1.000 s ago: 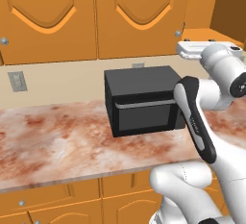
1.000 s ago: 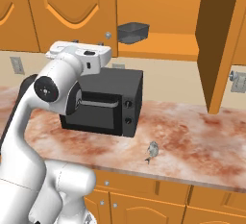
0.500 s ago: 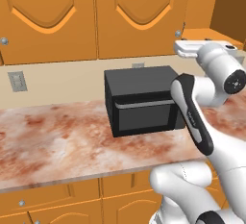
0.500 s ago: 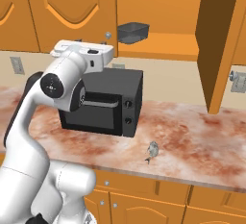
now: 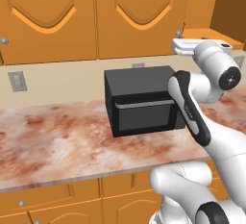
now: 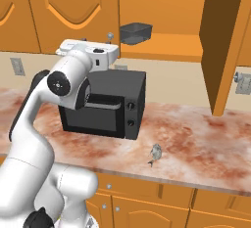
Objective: Retrieve the tupperware from the cabinet, then place the raw meat into the tupperware to avoid contamination.
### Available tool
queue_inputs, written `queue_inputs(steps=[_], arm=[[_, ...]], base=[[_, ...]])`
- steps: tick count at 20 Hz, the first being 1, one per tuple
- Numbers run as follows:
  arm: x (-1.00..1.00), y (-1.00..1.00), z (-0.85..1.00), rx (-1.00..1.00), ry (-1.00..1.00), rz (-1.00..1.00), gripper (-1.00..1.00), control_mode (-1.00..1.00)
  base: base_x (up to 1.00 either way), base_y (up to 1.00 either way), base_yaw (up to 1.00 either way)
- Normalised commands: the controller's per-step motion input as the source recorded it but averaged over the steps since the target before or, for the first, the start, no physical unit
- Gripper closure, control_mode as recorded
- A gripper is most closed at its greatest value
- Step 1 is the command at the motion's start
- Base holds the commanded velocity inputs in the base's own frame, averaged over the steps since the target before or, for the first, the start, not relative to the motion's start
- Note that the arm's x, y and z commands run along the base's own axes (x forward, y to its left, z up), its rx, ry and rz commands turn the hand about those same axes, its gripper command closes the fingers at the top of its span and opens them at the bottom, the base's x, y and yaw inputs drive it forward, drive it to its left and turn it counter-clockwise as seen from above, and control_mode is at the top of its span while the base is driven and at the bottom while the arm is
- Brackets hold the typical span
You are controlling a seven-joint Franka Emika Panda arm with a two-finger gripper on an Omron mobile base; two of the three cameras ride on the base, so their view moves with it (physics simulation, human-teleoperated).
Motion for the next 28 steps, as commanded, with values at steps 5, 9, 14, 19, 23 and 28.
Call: queue_inputs(steps=[5, 9, 14, 19, 23, 28], arm=[[0.22, -0.02, -0.06, 0.01, 0.0, 0.0, -1.0, -1.0], [0.22, -0.01, -0.06, 0.0, 0.0, 0.0, -1.0, -1.0], [0.22, -0.02, -0.07, 0.0, 0.0, 0.0, -1.0, -1.0], [0.22, -0.03, -0.06, 0.0, 0.0, 0.0, -1.0, -1.0], [0.22, -0.04, -0.03, 0.0, 0.0, 0.0, -1.0, -1.0], [0.21, -0.04, 0.0, 0.0, 0.0, 0.0, -1.0, -1.0]], base=[[0.0, 0.0, 0.0], [0.0, 0.0, 0.0], [0.0, 0.0, 0.0], [0.0, 0.0, 0.0], [0.0, 0.0, 0.0], [0.0, 0.0, 0.0]])
